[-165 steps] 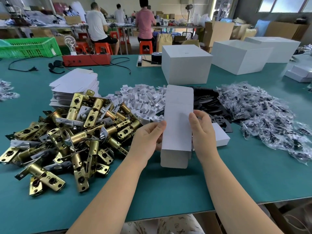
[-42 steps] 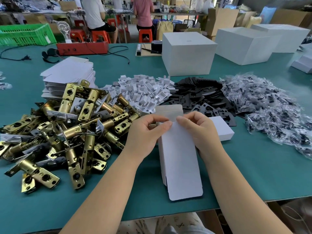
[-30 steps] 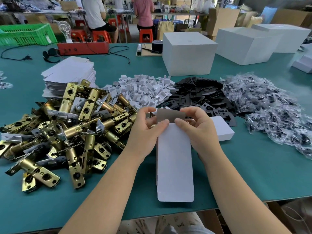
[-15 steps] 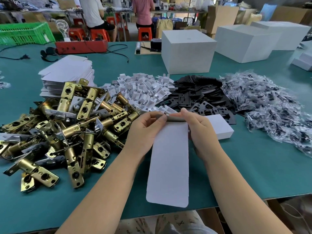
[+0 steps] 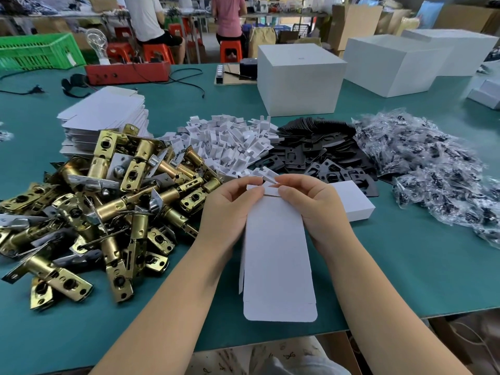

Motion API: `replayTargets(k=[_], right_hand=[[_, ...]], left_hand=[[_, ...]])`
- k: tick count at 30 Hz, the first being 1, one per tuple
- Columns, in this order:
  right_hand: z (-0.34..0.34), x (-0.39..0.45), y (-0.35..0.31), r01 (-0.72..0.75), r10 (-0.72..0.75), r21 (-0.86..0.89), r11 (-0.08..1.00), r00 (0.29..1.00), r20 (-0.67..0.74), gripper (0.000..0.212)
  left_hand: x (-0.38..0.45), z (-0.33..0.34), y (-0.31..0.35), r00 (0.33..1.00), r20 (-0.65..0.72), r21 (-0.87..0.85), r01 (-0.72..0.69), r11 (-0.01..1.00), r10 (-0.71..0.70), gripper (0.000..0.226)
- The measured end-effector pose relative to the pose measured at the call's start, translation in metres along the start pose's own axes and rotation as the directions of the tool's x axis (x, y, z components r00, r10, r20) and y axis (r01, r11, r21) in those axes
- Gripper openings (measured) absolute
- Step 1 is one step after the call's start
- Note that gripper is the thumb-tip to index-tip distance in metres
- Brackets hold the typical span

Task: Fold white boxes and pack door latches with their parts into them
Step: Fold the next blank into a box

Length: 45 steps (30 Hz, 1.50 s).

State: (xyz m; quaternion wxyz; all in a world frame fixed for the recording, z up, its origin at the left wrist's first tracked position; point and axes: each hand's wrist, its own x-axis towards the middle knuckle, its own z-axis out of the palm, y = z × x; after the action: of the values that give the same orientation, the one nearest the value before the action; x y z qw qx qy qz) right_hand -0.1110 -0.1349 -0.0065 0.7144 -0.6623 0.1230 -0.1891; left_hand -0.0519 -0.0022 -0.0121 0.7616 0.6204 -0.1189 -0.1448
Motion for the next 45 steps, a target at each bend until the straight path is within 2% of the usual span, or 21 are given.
replayTargets(k=[4,10,16,20,23,26,31,37,41,43,45], right_hand=[[-0.001,0.001,0.0,-0.059,0.059,0.054,0.997,0.998,-0.011,0.022],[-0.011,0.006,-0.003,-0.126,0.138,0.155,0.98,0.988,-0.064,0.03],[-0.009,0.005,-0.003,-0.072,0.077,0.082,0.994,0.996,-0.05,0.025],[-0.004,0.001,-0.001,0.089,-0.105,-0.157,0.984,0.99,-0.093,0.029],[0.0,-0.001,0.0,0.14,-0.156,-0.202,0.969,0.986,-0.066,0.028],[0.0,-0.001,0.0,0.144,-0.155,-0.167,0.976,0.986,-0.055,0.027],[-0.004,0.002,-0.002,0.115,-0.123,-0.085,0.99,0.989,-0.087,0.027],[-0.001,0.002,0.001,0.101,-0.107,-0.101,0.99,0.993,-0.053,0.025],[-0.002,0.002,0.001,0.048,-0.052,-0.086,0.995,0.998,-0.038,0.021],[-0.003,0.002,0.0,0.012,-0.013,-0.061,0.998,1.0,-0.017,0.02],[-0.002,0.003,0.001,-0.022,0.021,-0.047,0.999,1.0,-0.019,0.02]], left_hand=[[0.0,0.001,-0.001,1.0,-0.013,0.037,-0.015,0.999,0.015,0.016],[-0.001,0.0,-0.001,0.978,0.195,0.077,-0.086,0.993,0.07,0.047],[0.0,0.0,-0.001,0.99,0.123,0.059,-0.08,0.995,0.072,0.028],[0.0,0.002,-0.001,1.0,0.023,0.089,-0.017,0.996,0.015,0.017],[0.0,0.003,0.001,0.999,-0.028,0.067,0.034,0.997,-0.032,0.018],[-0.001,0.003,0.004,1.0,-0.023,0.088,0.011,0.996,-0.009,0.025],[-0.003,0.001,0.01,0.992,0.112,0.09,0.042,0.995,-0.052,0.027],[-0.002,0.003,0.006,0.998,-0.006,0.1,0.064,0.993,-0.064,0.026],[-0.004,0.002,0.006,0.999,0.034,0.152,-0.001,0.988,-0.004,0.022],[-0.003,0.001,0.006,0.999,0.012,0.158,0.044,0.987,-0.047,0.021],[-0.001,0.0,0.007,0.988,-0.007,0.092,0.154,0.984,-0.154,0.017]])
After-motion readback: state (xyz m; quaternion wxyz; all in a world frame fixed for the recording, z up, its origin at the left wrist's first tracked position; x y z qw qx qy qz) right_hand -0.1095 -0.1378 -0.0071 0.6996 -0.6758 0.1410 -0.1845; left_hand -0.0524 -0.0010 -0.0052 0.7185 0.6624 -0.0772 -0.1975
